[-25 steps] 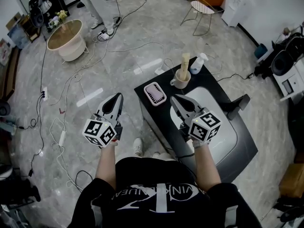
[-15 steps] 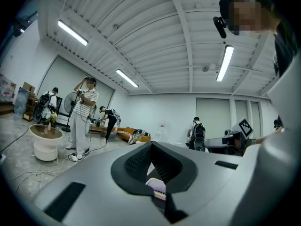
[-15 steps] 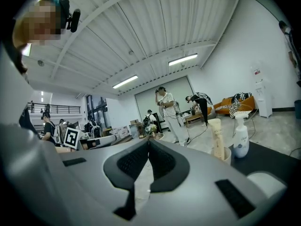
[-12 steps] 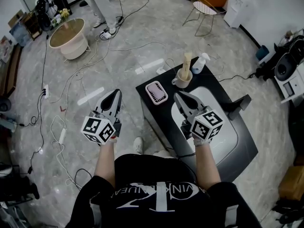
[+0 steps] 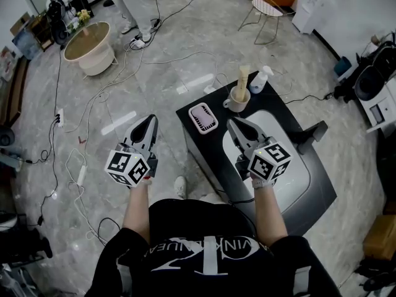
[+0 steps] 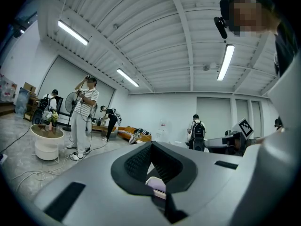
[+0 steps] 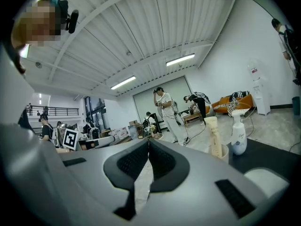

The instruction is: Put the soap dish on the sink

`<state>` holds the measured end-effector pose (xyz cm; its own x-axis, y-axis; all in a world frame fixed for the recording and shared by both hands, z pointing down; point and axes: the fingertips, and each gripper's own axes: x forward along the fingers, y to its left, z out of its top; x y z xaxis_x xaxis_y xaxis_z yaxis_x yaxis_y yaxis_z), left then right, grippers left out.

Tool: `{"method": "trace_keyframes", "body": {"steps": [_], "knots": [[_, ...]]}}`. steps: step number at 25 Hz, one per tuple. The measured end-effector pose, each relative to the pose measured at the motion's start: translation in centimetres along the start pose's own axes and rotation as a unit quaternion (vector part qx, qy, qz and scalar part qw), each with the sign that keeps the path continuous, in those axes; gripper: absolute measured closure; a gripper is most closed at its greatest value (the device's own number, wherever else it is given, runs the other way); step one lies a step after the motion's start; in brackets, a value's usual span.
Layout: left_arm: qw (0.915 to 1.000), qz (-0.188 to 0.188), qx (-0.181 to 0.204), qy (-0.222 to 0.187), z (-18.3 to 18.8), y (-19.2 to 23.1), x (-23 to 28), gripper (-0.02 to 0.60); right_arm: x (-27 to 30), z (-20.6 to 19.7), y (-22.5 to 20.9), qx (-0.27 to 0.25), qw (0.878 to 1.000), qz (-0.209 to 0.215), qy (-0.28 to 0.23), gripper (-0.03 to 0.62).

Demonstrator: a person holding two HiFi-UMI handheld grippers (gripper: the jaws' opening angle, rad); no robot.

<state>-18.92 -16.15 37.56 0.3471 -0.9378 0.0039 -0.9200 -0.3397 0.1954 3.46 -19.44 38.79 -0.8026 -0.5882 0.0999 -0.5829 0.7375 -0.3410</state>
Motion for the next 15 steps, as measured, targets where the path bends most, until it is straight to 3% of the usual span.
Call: {"method": "trace_keyframes", "body": {"steps": [15], "knots": [[1.0000, 0.003, 0.001, 0.007, -0.29, -0.25, -0.67, 0.568, -0.27, -0.72, 0.35, 0.009, 1.000, 0.002, 0.007, 0.568]]}}
